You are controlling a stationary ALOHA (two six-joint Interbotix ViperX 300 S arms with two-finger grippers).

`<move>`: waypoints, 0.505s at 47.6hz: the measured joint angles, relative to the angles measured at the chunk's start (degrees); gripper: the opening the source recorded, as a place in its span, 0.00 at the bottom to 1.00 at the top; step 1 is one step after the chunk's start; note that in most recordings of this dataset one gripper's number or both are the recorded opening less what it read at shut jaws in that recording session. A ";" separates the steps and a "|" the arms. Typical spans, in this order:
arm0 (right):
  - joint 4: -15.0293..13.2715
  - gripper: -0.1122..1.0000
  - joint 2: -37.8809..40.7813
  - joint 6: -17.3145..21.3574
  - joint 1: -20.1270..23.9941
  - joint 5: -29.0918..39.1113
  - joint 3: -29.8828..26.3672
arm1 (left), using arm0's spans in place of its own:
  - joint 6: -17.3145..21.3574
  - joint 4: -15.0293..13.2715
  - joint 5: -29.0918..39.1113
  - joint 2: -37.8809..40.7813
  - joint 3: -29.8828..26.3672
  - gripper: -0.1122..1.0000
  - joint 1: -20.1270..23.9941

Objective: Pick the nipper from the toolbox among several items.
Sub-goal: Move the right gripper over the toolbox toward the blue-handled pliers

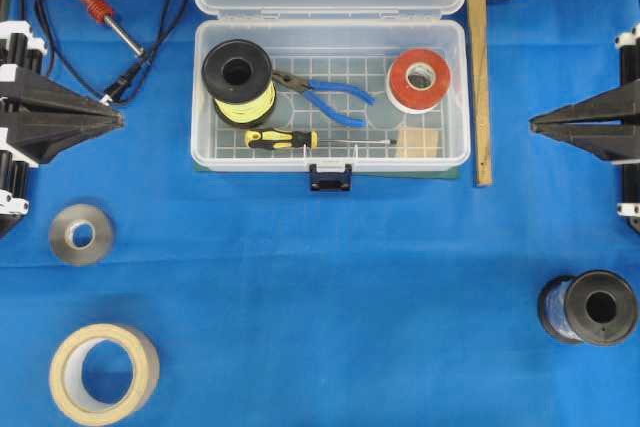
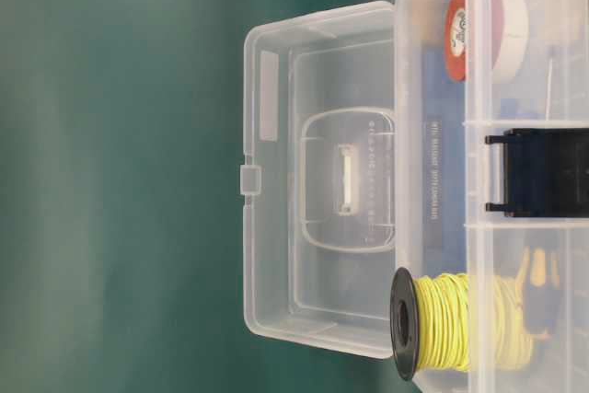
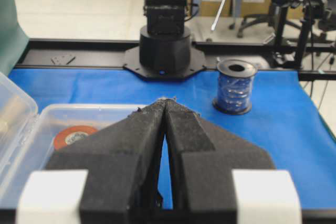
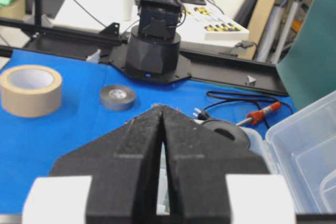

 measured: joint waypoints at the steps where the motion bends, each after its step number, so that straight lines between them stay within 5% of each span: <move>1: 0.00 0.10 0.09 0.00 0.09 0.00 0.00 | 0.00 0.00 0.00 -0.09 0.00 0.10 0.00; 13: 0.18 0.10 3.60 1.41 -0.79 6.15 -3.34 | -0.26 -1.58 0.00 -0.09 0.00 0.10 -1.14; 24: 0.18 0.11 12.22 1.85 -6.06 12.48 -10.63 | -0.35 -1.76 -0.09 0.26 0.00 0.10 -1.23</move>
